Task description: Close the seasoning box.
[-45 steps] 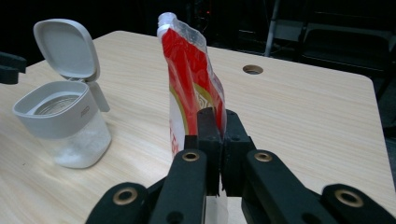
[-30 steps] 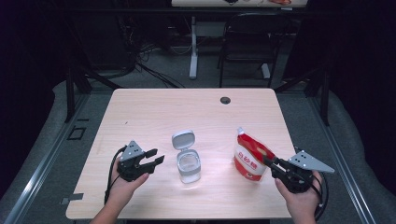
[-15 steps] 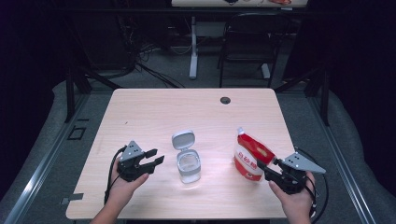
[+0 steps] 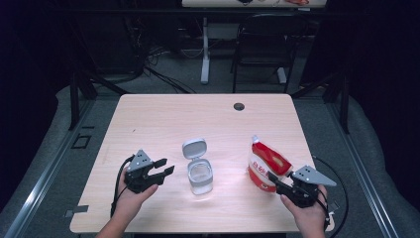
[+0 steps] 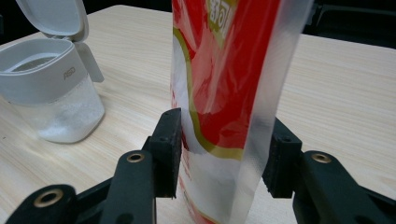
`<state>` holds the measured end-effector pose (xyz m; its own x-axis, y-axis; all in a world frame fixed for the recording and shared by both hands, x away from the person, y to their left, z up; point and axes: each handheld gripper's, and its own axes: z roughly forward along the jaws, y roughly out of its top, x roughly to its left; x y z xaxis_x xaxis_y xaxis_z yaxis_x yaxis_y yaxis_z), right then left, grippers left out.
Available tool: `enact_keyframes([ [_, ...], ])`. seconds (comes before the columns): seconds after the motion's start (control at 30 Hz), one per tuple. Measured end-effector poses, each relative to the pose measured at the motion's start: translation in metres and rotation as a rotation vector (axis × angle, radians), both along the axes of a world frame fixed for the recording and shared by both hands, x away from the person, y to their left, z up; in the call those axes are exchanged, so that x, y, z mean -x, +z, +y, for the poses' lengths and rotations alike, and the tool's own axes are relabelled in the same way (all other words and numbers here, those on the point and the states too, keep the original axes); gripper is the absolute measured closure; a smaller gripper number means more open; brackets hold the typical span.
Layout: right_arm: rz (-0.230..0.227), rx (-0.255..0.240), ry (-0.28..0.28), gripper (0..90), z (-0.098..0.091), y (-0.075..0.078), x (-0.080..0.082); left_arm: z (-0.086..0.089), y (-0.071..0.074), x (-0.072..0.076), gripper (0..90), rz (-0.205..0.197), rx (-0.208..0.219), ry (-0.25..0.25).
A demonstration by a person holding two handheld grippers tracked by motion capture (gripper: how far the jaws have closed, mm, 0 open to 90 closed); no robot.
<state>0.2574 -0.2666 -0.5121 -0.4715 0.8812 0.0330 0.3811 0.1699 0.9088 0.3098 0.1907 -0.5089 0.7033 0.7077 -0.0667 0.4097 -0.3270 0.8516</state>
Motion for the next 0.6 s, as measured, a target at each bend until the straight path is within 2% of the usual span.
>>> enact_keyframes([
  [0.07,0.009,0.001,0.007,54.3,0.000,-0.002,-0.001,0.000,0.000,0.000,58.0,0.001,0.000,0.000],
  [0.17,0.030,-0.027,0.005,53.1,-0.002,-0.009,-0.003,0.000,0.000,0.000,58.0,0.001,-0.001,-0.001],
  [0.37,0.020,-0.028,0.017,49.5,0.000,-0.021,-0.007,0.000,0.000,0.000,58.0,-0.003,-0.002,0.001],
  [0.47,0.025,-0.009,0.029,48.4,0.001,-0.027,-0.010,0.001,0.000,0.000,58.0,-0.003,-0.003,0.002],
  [0.6,0.030,-0.029,0.044,47.5,0.000,-0.033,-0.013,0.002,0.000,-0.001,57.9,0.000,-0.002,0.003],
])
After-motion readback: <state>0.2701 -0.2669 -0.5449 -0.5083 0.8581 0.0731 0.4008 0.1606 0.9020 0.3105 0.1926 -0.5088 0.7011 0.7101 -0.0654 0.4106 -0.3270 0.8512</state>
